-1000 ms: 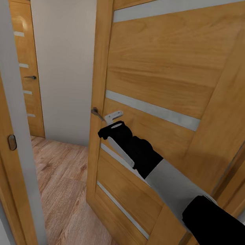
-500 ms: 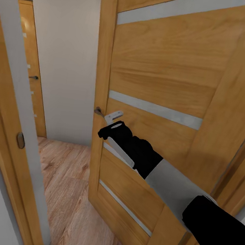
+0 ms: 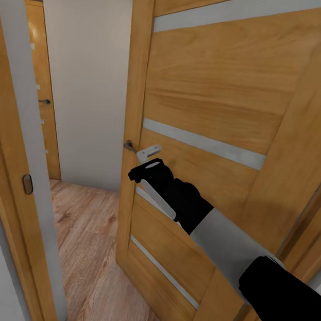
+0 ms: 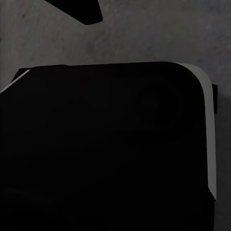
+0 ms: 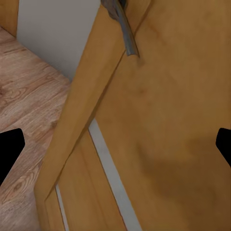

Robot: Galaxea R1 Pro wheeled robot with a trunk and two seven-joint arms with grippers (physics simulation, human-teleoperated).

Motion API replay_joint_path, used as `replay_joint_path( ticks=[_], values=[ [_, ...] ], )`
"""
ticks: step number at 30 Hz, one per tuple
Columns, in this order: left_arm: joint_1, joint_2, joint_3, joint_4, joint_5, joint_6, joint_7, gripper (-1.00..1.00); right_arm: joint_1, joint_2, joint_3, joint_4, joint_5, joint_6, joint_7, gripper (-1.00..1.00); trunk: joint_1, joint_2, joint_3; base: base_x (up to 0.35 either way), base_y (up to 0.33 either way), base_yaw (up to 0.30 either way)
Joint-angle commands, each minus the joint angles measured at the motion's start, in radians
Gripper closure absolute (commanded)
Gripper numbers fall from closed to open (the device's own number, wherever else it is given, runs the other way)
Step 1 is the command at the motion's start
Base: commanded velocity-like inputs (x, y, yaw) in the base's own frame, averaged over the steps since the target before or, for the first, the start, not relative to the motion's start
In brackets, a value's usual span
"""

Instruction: Move the two storage containers from the living room to the garage. In the garage, place one container on the floor and stack the other container on top of it (either order is fine).

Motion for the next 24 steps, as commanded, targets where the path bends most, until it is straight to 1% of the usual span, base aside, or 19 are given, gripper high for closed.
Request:
replay_joint_path(
  ticks=[1, 3, 9, 21, 24],
  values=[
    [-0.001, 0.000, 0.002, 0.000, 0.001, -0.002, -0.001, -1.00, -0.001, 0.000, 0.002, -0.001, -0.010, 0.001, -0.010, -1.00, 0.000, -0.001, -0.001, 0.000, 0.000, 0.000],
    [-0.001, 0.000, 0.002, 0.000, 0.001, -0.002, -0.002, -1.00, -0.001, 0.000, 0.002, -0.001, -0.010, 0.001, -0.010, -1.00, 0.000, -0.001, -0.001, 0.109, 0.000, 0.000],
    [-0.001, 0.000, 0.000, 0.000, 0.001, -0.002, -0.003, -1.00, -0.001, 0.000, 0.002, 0.000, -0.010, 0.001, -0.010, -1.00, 0.000, -0.001, -0.001, 0.229, 0.000, 0.000],
    [-0.001, 0.000, 0.001, 0.000, 0.001, -0.002, -0.001, -1.00, -0.001, 0.000, 0.001, 0.002, -0.006, 0.003, -0.011, -1.00, 0.000, -0.001, -0.001, 0.019, 0.000, 0.000],
    [-0.001, 0.000, 0.001, 0.000, 0.001, -0.002, -0.002, -1.00, -0.001, 0.000, 0.001, 0.015, -0.007, 0.003, -0.011, -1.00, 0.000, -0.001, -0.001, 0.000, 0.000, 0.000]
  ],
)
